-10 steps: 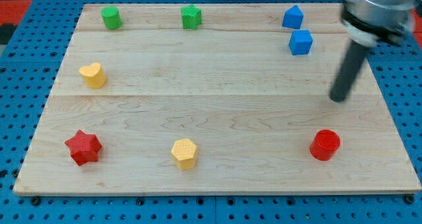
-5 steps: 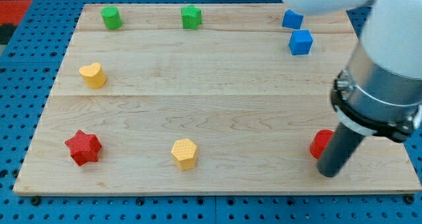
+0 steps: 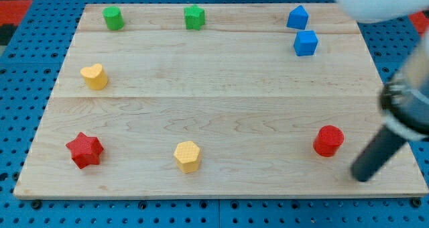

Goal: Place the red circle below the blue cube

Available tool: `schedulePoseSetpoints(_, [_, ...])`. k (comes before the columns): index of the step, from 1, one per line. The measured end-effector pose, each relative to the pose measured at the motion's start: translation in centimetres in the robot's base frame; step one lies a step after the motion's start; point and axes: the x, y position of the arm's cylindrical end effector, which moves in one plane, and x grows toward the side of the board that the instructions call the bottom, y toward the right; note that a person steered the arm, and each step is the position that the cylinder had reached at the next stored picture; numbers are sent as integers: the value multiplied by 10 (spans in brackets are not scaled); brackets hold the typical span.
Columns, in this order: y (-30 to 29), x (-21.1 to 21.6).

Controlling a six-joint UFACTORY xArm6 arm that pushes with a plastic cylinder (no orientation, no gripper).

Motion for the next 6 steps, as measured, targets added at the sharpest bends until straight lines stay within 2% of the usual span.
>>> schedulePoseSetpoints(2, [-19, -92])
schedulePoseSetpoints(5, [-48, -91])
schedulePoseSetpoints(6, [-41, -110])
